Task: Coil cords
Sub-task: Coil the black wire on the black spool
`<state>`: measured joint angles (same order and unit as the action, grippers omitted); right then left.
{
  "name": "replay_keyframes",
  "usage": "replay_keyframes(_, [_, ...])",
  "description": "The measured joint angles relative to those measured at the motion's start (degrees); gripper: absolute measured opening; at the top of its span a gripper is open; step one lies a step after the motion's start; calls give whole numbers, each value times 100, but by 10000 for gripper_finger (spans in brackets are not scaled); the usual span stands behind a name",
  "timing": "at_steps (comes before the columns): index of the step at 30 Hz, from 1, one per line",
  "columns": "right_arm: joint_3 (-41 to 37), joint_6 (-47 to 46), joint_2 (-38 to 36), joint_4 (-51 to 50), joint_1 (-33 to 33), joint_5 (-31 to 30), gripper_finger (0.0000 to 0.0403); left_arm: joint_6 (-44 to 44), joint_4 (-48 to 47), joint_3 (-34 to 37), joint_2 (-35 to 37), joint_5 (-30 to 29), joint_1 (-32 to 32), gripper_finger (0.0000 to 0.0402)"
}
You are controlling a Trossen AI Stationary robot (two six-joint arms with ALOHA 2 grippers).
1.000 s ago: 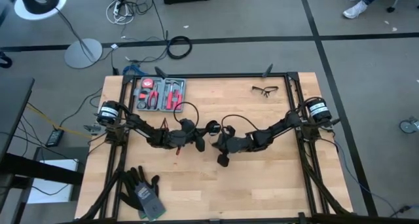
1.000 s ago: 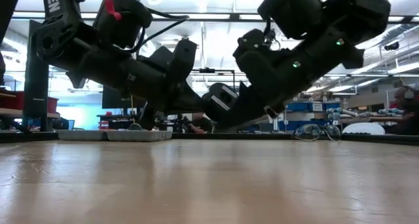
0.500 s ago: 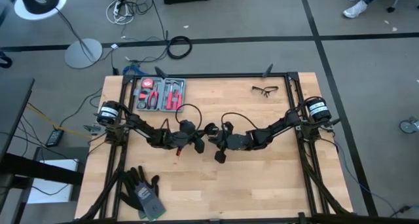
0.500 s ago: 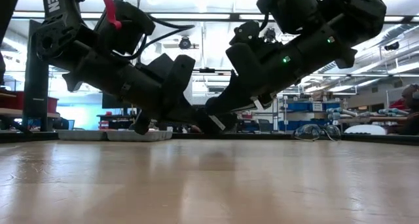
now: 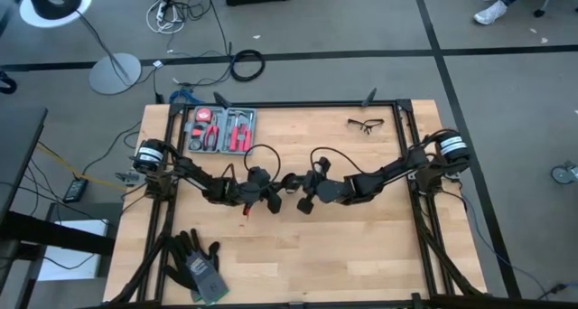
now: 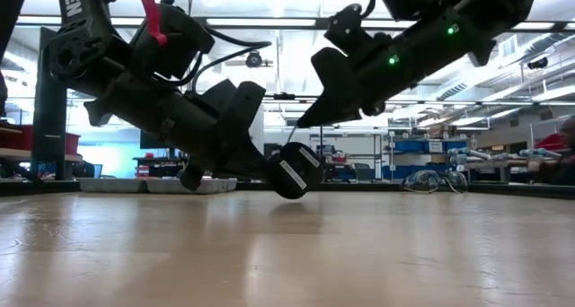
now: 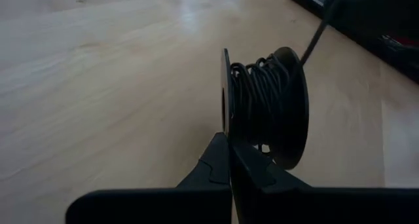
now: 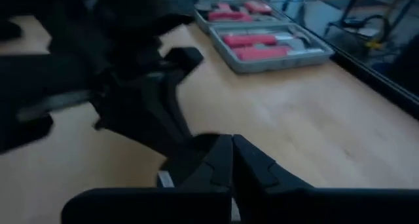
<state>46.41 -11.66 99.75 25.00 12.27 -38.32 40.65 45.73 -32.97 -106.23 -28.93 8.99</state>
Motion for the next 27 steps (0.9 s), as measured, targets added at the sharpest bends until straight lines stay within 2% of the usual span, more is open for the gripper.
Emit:
replay_keyframes(7, [0, -1081, -252, -1447, -119, -69, 0, 34, -4, 2, 3, 209, 15, 0])
replay_keyframes(13, [9, -1704, -249, -2141, -138, -65, 0, 106, 259, 20, -1, 593, 55, 0])
replay_keyframes(19, [4, -1885, -249, -2301, -168, 588, 0, 71, 497, 22, -1, 708, 62, 0])
replay_keyframes(24, [2, -2034, -247, -2379, -121, 886, 0, 144, 504, 22, -1, 668, 45, 0])
replay_keyframes(27, [2, -2117, -247, -2361, -114, 1384, 0, 182, 504, 22, -1, 610, 10, 0])
